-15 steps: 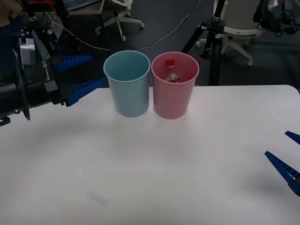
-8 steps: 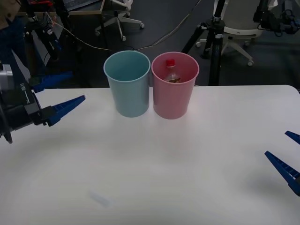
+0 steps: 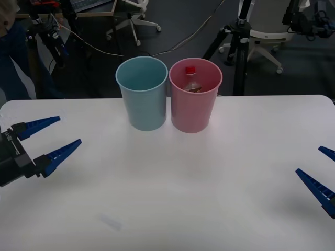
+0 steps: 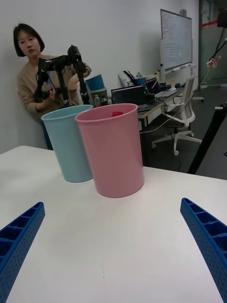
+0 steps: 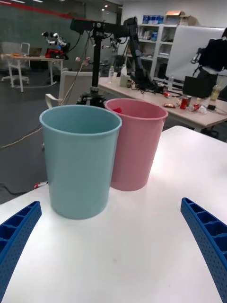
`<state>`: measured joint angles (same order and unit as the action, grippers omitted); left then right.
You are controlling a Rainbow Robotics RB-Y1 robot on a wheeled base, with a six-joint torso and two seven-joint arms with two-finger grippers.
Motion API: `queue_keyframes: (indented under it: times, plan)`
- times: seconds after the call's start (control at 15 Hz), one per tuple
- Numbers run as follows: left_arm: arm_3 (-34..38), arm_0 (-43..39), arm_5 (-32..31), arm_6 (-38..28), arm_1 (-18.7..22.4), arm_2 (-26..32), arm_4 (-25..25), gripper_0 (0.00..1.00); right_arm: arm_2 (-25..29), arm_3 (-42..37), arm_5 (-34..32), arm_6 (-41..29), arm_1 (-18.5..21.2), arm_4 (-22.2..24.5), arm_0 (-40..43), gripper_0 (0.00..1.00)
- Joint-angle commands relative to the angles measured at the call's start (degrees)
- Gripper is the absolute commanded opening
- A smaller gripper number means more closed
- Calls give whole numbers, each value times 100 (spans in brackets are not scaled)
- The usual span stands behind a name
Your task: Grasp the object on the table and drop it into the matching bin: aluminum can to the light blue bin, PET bottle to the pink bin.
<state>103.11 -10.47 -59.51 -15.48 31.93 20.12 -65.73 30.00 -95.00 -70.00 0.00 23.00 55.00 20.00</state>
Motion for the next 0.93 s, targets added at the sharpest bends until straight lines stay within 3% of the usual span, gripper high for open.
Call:
queue_keyframes:
  times: [0.07, 0.33, 0.6, 0.93]
  plan:
    - [227, -403, -148, -34, -336, 370, -203, 100, 0, 0, 0, 0, 0, 0, 0, 100]
    - [482, -1159, -139, 151, -776, 616, -45, 100, 0, 0, 0, 0, 0, 0, 0, 100]
    - [587, -1801, -148, 300, -793, 669, 315, 100, 0, 0, 0, 0, 0, 0, 0, 100]
    - [587, -1871, -139, 388, -793, 660, 412, 100, 0, 0, 0, 0, 0, 0, 0, 100]
